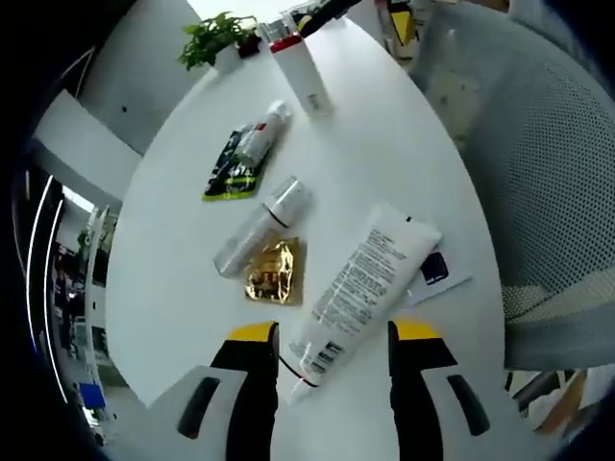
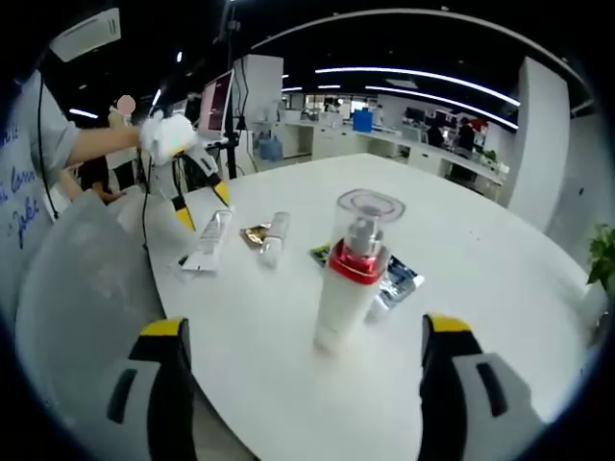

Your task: Arrange the skincare products in the storage area until every visible bottle or jar stands upright without overlapping.

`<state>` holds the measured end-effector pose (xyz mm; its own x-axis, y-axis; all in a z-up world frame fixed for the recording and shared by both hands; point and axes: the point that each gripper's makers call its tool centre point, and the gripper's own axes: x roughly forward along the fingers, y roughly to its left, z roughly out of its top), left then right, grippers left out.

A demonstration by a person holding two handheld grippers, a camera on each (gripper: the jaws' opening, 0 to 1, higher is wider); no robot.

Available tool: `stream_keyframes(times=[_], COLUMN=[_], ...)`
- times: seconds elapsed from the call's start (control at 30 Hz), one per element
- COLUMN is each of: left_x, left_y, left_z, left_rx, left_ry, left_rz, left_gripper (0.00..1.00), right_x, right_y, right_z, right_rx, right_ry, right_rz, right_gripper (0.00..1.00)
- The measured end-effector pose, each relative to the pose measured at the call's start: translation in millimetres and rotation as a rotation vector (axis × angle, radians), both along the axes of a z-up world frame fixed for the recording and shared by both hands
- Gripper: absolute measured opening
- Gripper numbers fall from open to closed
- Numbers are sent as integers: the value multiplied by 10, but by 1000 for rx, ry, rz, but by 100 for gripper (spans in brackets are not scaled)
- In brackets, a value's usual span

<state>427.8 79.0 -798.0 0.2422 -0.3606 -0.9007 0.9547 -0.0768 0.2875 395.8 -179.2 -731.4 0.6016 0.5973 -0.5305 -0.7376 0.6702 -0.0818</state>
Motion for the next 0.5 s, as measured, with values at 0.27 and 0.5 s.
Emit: stream_keyframes(times=[0.27,0.5], left_x=[-36,-79], left_y=[-55,-54], left_z=[-112,-213], left_rx=[51,115], left_ry=[33,61], left_rz=[-80,-173], left_gripper=[37,33], right_x=[-27,-52], right_y=[-25,-46], right_z=[-27,-59], right_rx=[0,-6], right_ry=[10,21], right_rz=[-6,-5], right_gripper=[100,100])
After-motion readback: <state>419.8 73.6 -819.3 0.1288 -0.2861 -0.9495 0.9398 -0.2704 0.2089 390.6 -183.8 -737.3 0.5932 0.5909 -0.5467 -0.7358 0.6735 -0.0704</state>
